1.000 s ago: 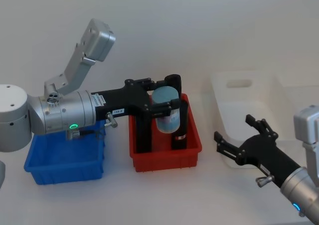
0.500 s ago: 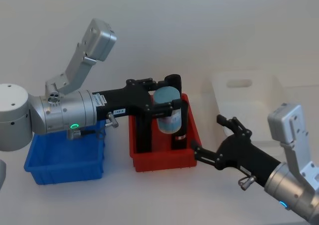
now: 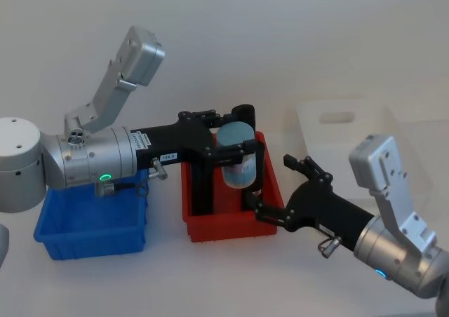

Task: Pick the cotton swabs from the blue box and place them into the white box.

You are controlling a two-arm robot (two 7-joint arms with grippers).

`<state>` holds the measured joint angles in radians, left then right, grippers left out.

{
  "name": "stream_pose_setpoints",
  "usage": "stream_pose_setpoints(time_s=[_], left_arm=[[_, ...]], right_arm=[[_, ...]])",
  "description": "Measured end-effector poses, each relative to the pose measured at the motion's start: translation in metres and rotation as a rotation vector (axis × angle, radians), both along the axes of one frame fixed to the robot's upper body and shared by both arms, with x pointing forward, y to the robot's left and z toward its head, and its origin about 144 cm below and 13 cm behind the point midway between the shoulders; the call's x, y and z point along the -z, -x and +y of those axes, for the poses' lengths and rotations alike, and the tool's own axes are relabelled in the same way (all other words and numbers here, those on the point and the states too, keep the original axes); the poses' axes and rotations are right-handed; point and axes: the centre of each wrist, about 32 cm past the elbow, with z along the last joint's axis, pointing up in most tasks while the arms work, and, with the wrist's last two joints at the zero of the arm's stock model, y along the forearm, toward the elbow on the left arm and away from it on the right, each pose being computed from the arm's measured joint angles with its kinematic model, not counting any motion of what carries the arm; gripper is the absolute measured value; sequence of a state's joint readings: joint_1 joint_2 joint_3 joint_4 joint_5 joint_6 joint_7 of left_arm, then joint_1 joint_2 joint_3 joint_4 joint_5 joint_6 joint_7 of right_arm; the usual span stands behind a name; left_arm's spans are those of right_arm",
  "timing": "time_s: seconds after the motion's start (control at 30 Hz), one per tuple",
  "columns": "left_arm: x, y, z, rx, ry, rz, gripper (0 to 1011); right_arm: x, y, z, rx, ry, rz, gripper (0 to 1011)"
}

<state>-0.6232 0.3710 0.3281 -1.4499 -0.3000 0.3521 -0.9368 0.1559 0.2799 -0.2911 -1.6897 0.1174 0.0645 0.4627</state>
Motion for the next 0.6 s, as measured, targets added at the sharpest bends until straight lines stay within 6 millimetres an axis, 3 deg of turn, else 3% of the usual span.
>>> stream_pose_setpoints(time_s=[0.6], left_arm=[[0.0, 0.0, 0.0, 0.001, 0.0, 0.0, 670]], right_arm=[[-0.002, -0.024, 0.015, -0.049, -0.029, -0.01, 1002]])
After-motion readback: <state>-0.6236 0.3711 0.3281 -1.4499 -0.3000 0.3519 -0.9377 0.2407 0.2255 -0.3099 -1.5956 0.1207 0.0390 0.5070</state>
